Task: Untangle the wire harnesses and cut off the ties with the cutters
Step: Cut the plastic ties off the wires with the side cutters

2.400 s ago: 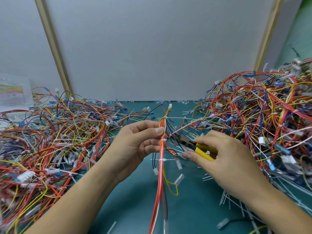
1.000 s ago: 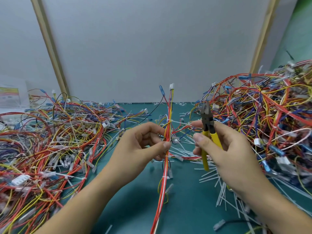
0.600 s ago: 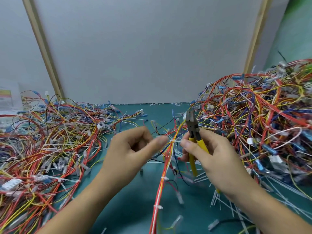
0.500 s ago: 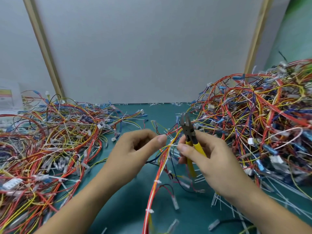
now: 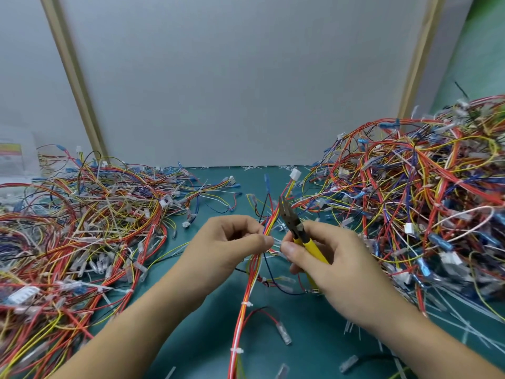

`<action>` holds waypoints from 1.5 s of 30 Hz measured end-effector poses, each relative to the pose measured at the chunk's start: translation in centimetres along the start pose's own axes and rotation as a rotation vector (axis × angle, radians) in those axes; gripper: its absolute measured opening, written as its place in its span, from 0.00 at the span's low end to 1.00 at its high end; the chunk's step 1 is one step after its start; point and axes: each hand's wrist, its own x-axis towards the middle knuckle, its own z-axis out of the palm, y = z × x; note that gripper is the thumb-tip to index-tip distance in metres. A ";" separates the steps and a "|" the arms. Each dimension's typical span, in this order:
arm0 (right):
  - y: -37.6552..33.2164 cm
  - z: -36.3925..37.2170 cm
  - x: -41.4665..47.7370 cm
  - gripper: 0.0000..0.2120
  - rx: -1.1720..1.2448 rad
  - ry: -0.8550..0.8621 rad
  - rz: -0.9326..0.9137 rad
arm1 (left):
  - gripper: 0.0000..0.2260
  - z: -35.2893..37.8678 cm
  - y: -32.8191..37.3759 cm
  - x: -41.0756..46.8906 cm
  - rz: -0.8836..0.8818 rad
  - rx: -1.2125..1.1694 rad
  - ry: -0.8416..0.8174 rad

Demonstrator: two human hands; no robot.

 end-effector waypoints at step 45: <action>-1.3 -0.6 -0.6 0.14 -0.014 -0.108 0.239 | 0.16 -0.3 0.2 -0.2 0.224 -0.223 0.112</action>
